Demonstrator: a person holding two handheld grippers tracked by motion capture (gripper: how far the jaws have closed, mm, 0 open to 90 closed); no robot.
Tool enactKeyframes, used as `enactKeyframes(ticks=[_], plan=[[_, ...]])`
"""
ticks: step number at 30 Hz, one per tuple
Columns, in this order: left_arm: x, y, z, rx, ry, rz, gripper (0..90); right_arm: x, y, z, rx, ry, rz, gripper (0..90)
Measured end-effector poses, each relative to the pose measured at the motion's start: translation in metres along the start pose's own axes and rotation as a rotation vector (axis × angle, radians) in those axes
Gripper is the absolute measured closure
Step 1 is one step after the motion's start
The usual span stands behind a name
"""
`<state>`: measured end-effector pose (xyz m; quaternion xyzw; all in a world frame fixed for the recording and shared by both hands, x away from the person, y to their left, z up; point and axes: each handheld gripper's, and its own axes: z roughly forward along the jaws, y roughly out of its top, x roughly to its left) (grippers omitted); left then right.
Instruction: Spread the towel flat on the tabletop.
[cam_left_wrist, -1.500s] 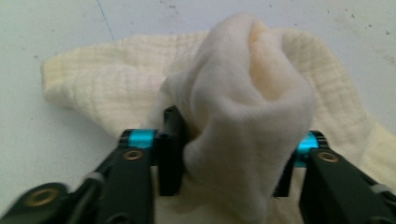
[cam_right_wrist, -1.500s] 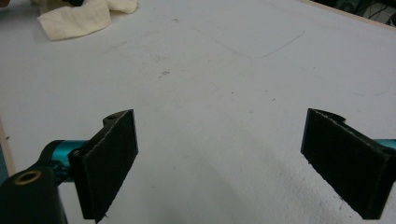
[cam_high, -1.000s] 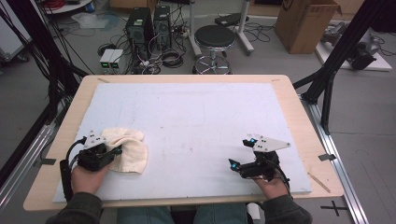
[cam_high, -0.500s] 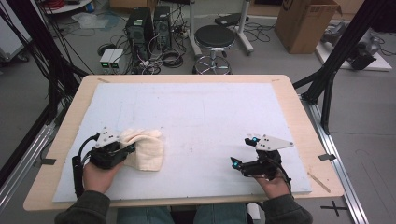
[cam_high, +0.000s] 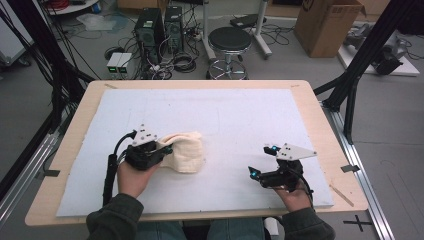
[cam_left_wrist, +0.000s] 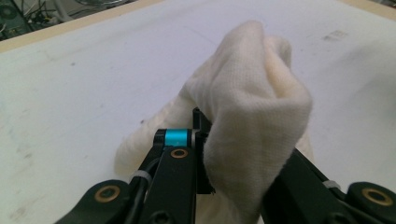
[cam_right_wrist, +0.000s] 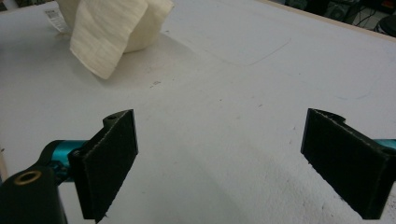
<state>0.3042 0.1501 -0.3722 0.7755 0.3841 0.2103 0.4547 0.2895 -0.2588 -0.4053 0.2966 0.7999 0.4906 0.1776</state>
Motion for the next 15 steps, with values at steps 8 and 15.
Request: enactKeyframes(ticks=[8, 15], plan=[[-0.018, 0.023, 0.029, -0.013, -0.045, -0.017, 82.2, -0.001, 0.0, -0.001, -0.005, -0.002, 0.003, 10.2], [-0.025, 0.028, 0.061, 0.022, -0.069, -0.029, 81.9, -0.003, 0.0, -0.001, -0.009, -0.003, -0.001, 10.2]])
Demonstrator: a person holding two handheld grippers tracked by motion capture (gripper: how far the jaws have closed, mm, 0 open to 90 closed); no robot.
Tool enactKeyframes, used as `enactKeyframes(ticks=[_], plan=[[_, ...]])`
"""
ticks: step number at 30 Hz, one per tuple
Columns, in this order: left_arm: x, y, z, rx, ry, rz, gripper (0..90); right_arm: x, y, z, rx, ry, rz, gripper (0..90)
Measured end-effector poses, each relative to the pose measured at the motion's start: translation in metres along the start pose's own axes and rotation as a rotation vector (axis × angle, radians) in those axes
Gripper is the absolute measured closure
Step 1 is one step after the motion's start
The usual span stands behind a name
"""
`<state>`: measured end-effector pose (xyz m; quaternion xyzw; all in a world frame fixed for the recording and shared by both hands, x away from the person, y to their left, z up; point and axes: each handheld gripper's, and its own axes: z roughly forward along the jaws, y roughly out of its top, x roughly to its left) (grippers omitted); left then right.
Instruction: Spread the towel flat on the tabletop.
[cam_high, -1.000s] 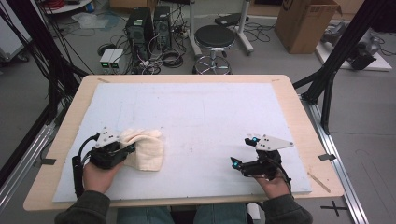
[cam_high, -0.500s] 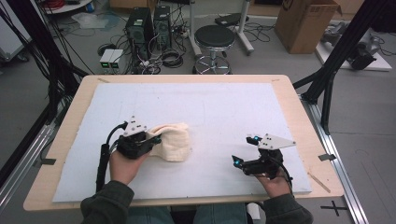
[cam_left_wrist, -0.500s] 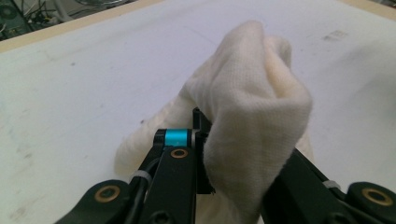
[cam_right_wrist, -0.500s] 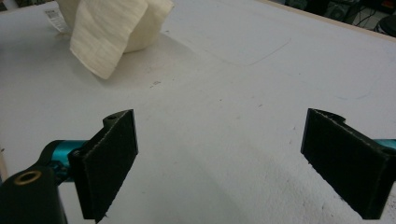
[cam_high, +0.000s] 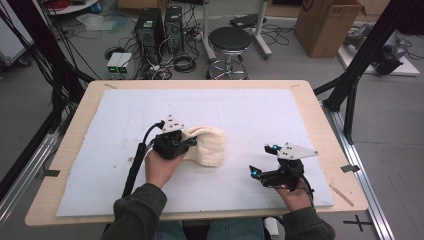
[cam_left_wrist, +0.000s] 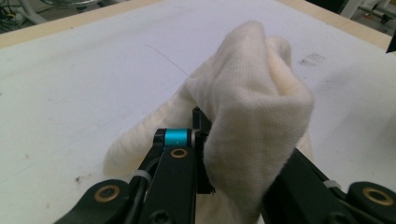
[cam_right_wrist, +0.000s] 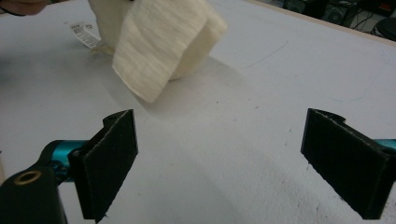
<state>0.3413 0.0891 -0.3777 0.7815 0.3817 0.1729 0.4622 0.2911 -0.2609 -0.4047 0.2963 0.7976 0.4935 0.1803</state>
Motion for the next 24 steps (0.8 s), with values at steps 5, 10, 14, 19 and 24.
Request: enactKeyframes(ticks=[5, 10, 14, 19, 24], plan=[[0.002, -0.006, 0.032, 0.063, -0.01, 0.011, 80.1, 0.0, 0.0, 0.004, 0.009, 0.008, -0.007, 10.2], [0.008, -0.011, 0.047, 0.093, 0.004, 0.016, 76.0, 0.0, 0.0, 0.007, 0.016, 0.018, -0.009, 10.2], [0.016, -0.014, 0.053, 0.112, 0.001, 0.011, 60.4, 0.001, 0.0, 0.011, 0.03, 0.029, -0.006, 10.2], [0.022, -0.009, 0.04, 0.066, 0.0, 0.021, 40.7, -0.001, 0.0, 0.015, 0.036, 0.04, -0.009, 10.2], [0.033, -0.005, 0.014, 0.016, 0.006, 0.021, 37.4, -0.001, 0.002, 0.016, 0.041, 0.048, -0.008, 10.2]])
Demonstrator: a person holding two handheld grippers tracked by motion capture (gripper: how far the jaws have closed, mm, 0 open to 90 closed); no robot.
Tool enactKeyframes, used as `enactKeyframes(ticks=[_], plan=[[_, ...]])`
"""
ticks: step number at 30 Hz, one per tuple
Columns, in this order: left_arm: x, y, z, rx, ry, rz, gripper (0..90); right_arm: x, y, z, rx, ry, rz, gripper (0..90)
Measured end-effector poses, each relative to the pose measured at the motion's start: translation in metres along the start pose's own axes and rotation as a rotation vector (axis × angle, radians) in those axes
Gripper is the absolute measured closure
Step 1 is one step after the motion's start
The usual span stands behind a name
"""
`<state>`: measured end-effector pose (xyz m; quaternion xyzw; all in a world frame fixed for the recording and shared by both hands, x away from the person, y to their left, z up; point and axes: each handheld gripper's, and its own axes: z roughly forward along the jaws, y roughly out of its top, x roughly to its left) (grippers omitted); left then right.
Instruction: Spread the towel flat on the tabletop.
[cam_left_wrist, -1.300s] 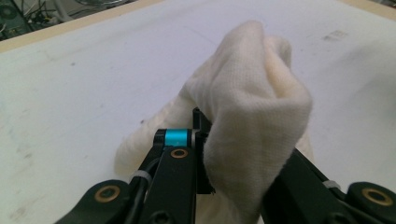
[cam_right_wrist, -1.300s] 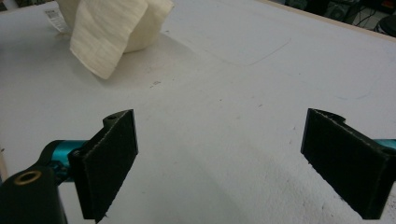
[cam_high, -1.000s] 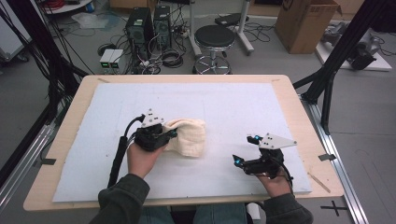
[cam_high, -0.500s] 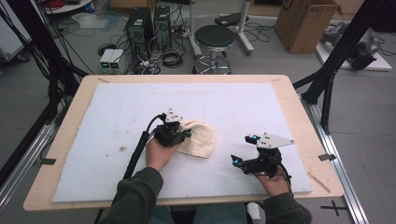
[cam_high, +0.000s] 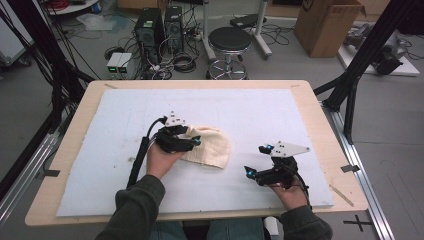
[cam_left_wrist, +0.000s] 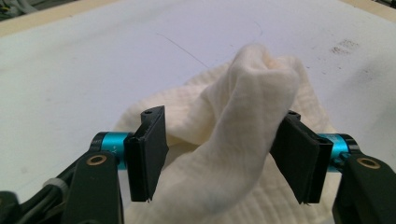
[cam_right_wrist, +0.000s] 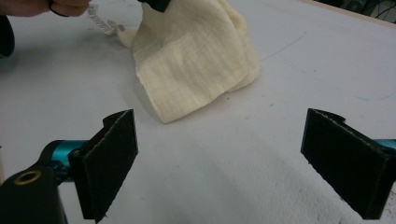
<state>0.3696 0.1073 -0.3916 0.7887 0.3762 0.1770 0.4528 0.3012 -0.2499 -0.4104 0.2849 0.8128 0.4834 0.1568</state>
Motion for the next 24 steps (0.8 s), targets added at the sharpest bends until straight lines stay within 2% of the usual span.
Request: enactKeyframes(ticks=[5, 8, 10, 13, 14, 15, 16, 17, 18, 19, 21, 23, 24], plan=[[0.016, -0.007, -0.028, -0.024, 0.013, 0.006, 36.9, 0.002, 0.007, 0.006, 0.01, 0.02, -0.004, 10.3], [0.022, -0.012, -0.037, -0.006, 0.02, 0.008, 37.3, 0.003, 0.01, 0.009, 0.016, 0.03, -0.006, 11.8], [0.026, -0.014, -0.039, 0.011, 0.019, 0.013, 39.1, 0.004, 0.014, 0.012, 0.018, 0.052, -0.022, 17.5], [0.028, -0.021, -0.035, 0.02, 0.01, 0.011, 48.5, 0.008, 0.018, 0.019, 0.03, 0.077, -0.045, 24.3], [0.03, -0.024, -0.032, 0.035, 0.011, 0.007, 52.4, 0.009, 0.02, 0.022, 0.033, 0.083, -0.059, 26.7], [0.033, -0.029, -0.026, 0.072, 0.008, 0.005, 55.2, 0.01, 0.022, 0.029, 0.051, 0.103, -0.06, 32.2], [0.033, -0.029, -0.026, 0.072, 0.008, 0.005, 57.3, 0.01, 0.022, 0.029, 0.051, 0.103, -0.06, 32.2], [0.035, -0.034, -0.021, 0.087, -0.003, -0.003, 59.5, 0.009, 0.023, 0.039, 0.069, 0.131, -0.065, 40.3], [0.036, -0.036, -0.019, 0.102, -0.007, -0.002, 59.5, 0.009, 0.023, 0.039, 0.069, 0.131, -0.065, 40.3], [0.037, -0.037, -0.015, 0.121, -0.012, 0.0, 59.6, 0.008, 0.024, 0.047, 0.09, 0.149, -0.063, 46.4], [0.039, -0.039, -0.009, 0.143, -0.018, -0.004, 59.2, 0.007, 0.024, 0.05, 0.102, 0.157, -0.062, 48.5], [0.041, -0.041, -0.005, 0.149, -0.033, -0.019, 58.2, 0.005, 0.024, 0.061, 0.133, 0.172, -0.062, 53.2], [0.042, -0.042, -0.002, 0.155, -0.035, -0.025, 58.2, 0.004, 0.024, 0.071, 0.17, 0.18, -0.056, 54.3]])
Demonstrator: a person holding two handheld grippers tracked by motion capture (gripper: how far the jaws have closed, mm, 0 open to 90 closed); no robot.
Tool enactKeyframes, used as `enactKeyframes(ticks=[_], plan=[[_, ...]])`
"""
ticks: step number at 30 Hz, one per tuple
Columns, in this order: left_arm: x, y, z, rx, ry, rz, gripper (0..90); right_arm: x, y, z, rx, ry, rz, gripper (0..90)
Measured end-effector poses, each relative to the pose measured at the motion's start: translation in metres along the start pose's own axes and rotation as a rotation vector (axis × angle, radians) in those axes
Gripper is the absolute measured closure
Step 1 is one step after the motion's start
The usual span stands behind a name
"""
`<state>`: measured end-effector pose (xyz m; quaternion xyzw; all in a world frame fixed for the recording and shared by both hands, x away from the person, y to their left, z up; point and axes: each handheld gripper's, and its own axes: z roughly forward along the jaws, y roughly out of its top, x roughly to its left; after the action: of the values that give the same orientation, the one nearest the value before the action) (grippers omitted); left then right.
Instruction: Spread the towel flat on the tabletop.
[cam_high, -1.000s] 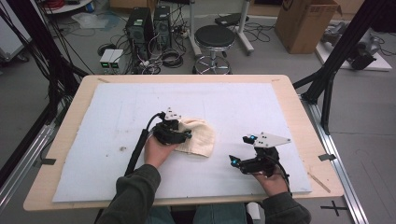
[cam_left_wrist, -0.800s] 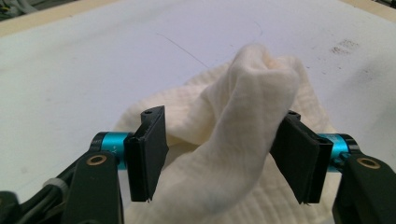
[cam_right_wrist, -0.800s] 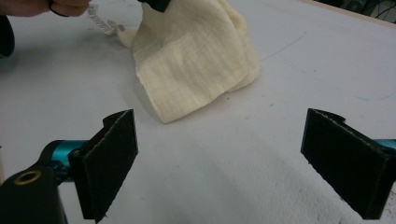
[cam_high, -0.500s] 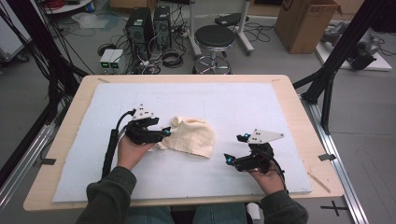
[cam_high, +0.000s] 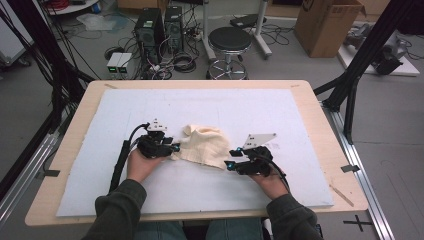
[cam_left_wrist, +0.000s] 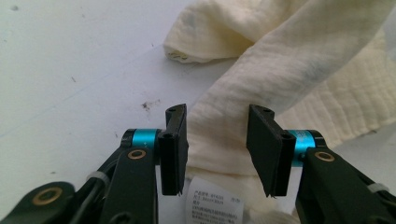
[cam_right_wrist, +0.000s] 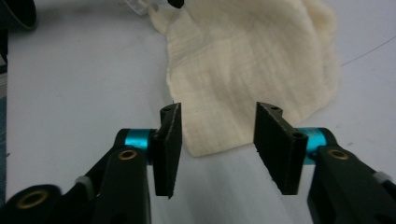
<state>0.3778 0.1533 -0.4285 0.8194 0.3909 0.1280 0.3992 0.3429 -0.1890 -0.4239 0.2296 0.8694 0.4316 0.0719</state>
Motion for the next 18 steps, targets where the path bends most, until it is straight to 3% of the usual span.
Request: enactKeyframes(ticks=[3, 8, 16, 18], plan=[[0.001, -0.002, 0.006, 0.027, -0.007, 0.002, 60.9, -0.003, 0.0, 0.009, 0.034, 0.002, -0.006, 57.7], [-0.001, -0.003, 0.01, 0.039, 0.012, 0.045, 70.1, -0.006, -0.001, 0.022, 0.095, 0.004, -0.023, 65.5], [-0.005, -0.003, 0.01, 0.045, 0.025, 0.083, 85.6, -0.011, -0.001, 0.027, 0.094, 0.062, -0.013, 85.5], [-0.006, -0.003, 0.009, 0.045, 0.028, 0.094, 86.5, -0.011, -0.001, 0.027, 0.091, 0.064, -0.017, 86.3]])
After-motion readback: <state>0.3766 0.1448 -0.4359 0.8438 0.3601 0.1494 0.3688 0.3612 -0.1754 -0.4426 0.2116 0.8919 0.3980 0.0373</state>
